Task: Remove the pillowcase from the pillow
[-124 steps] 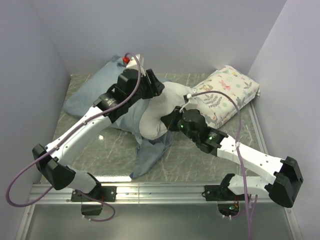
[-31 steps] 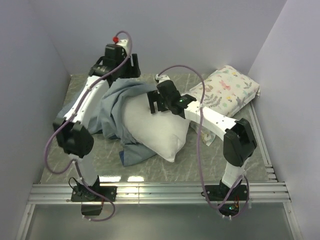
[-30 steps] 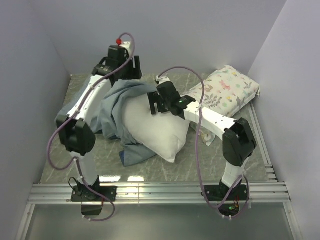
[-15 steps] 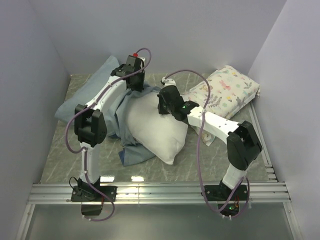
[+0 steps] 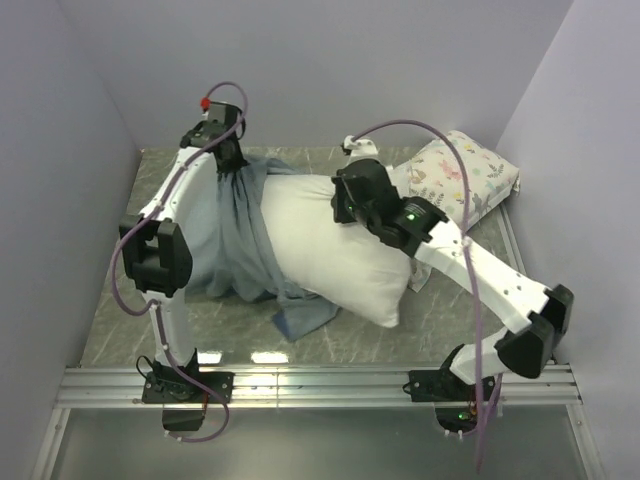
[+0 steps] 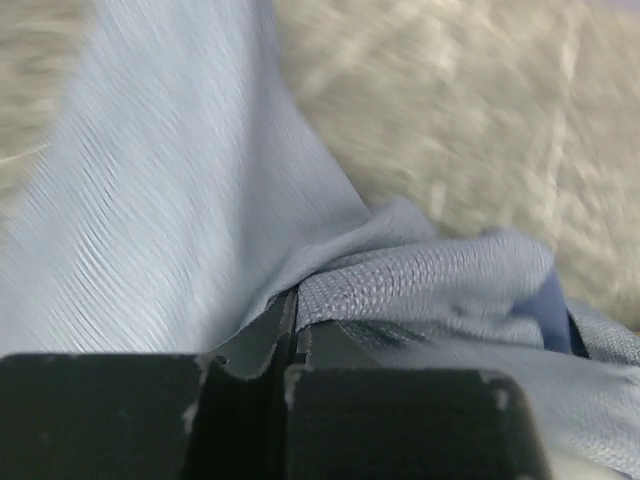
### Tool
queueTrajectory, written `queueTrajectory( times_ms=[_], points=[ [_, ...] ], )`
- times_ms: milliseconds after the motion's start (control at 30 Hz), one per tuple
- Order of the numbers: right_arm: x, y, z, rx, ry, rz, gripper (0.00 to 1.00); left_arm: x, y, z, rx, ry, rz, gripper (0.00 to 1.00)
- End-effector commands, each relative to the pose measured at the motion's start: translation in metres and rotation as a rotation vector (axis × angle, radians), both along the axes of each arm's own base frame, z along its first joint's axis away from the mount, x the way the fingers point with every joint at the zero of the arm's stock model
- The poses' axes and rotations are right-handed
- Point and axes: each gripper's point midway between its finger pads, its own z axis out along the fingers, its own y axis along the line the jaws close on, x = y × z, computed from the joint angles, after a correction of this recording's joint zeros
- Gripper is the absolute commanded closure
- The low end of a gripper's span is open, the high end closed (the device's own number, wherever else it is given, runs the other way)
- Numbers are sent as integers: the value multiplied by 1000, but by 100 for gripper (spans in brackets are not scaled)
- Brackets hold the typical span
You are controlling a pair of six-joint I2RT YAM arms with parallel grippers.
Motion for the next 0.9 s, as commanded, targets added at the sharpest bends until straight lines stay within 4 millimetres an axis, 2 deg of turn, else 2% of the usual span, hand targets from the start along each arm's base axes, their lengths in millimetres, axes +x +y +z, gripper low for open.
queueTrajectory(
  times_ms=[0, 33, 133, 233, 267, 333, 367, 400, 467, 500, 533, 567, 600, 633, 667, 700, 733, 767, 800, 833, 867],
  points=[
    [-15, -77, 79, -17, -170, -198, 100, 4, 112, 42, 95, -138, 341, 100],
    [-21, -86, 86, -12, -185, -212, 100, 3, 129, 42, 84, -142, 380, 100],
    [-30, -104, 83, -20, -190, -247, 100, 3, 147, 46, 55, -157, 417, 100],
    [-35, -106, 65, -23, -171, -248, 100, 10, 142, 50, 36, -152, 391, 100],
    [-35, -105, 48, -44, -147, -244, 100, 17, 131, 56, -9, -164, 345, 100],
    [-32, -101, 29, -63, -113, -244, 100, 23, 120, 63, -54, -187, 293, 100],
    [-32, -99, 13, -80, -87, -241, 100, 23, 111, 72, -72, -208, 257, 100],
    [-29, -94, 10, -65, -93, -236, 100, 24, 101, 75, -87, -211, 216, 97],
    [-25, -91, -7, -89, -66, -241, 100, 20, 81, 86, -93, -216, 169, 87],
    [-23, -90, -14, -106, -56, -244, 100, 17, 75, 91, -84, -222, 147, 68],
    [-20, -89, -23, -130, -43, -252, 100, 14, 62, 95, -67, -229, 130, 57],
    [-18, -88, -27, -139, -37, -257, 100, 6, 57, 106, -60, -250, 122, 49],
    [-16, -89, -29, -142, -37, -264, 100, 1, 53, 113, -58, -266, 114, 33],
    [-14, -88, -36, -150, -24, -262, 100, -10, 44, 124, -66, -288, 98, 25],
    [-13, -87, -35, -142, -25, -258, 100, -16, 40, 130, -77, -302, 91, 24],
    [-12, -85, -36, -139, -24, -255, 100, -21, 36, 134, -91, -312, 85, 18],
    [-11, -84, -37, -141, -21, -255, 100, -30, 30, 130, -91, -301, 77, 17],
    [-10, -83, -36, -136, -21, -251, 100, -42, 26, 145, -105, -332, 73, 17],
    [-10, -82, -37, -138, -19, -249, 100, -49, 21, 149, -117, -345, 69, 17],
    [-8, -82, -38, -143, -15, -246, 100, -61, 10, 135, -118, -314, 52, 17],
    [-8, -80, -36, -138, -14, -239, 99, -77, 8, 150, -137, -353, 56, 17]
  ],
)
